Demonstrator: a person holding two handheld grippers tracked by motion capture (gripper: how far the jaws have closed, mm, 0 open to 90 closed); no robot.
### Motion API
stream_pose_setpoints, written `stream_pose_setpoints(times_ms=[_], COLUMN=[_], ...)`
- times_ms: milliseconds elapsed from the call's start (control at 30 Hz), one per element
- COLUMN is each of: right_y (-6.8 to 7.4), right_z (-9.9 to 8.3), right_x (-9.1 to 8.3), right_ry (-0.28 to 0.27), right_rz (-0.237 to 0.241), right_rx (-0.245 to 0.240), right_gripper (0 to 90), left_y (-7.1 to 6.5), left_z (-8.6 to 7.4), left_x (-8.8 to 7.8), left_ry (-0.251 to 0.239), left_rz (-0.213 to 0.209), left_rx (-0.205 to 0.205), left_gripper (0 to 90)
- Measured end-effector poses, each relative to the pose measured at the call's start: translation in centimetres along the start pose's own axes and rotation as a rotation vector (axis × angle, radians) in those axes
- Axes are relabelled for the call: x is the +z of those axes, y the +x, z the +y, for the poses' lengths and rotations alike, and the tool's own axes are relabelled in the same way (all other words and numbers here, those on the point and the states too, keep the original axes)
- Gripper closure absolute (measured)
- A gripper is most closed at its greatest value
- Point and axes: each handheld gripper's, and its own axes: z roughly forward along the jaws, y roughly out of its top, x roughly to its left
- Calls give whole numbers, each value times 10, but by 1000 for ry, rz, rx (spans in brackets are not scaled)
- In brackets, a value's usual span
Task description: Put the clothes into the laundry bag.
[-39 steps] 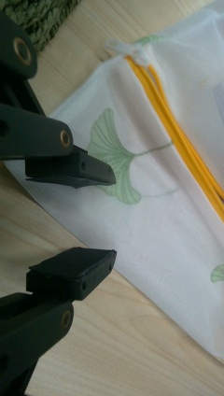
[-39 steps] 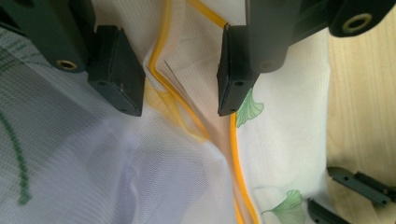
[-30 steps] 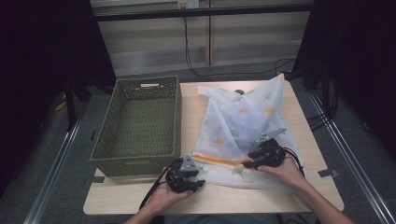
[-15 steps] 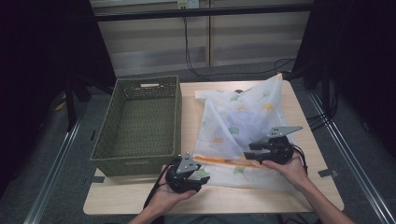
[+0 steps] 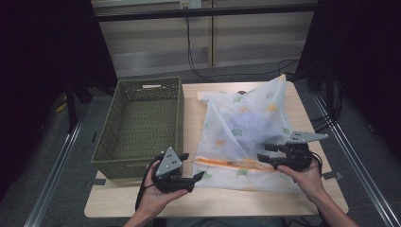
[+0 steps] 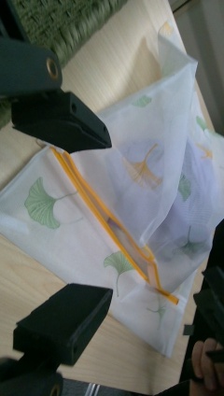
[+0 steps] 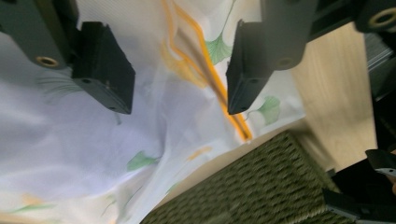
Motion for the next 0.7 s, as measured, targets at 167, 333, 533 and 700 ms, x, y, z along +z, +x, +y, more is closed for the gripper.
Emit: stream_pose_setpoints(times_ms=[167,333,533,700], right_y=[7,10,10,5], right_z=[1,-2,-12,-30], right_x=[-14,-29,-46,-59], right_ry=[-57,-120,-174,-190], right_rz=[-11,-23,-65,-116], right_rx=[-4,17,9,23], right_gripper=[379,339,323,328], left_y=[2,-13,9,15], left_z=[1,10,-8,-28], left_x=[-14,-38,-59,-76], left_ry=[-22,-101,-115,-116], left_rz=[24,50,141,212], left_rx=[-5,22,-52,-90], left_gripper=[212,170,163,119])
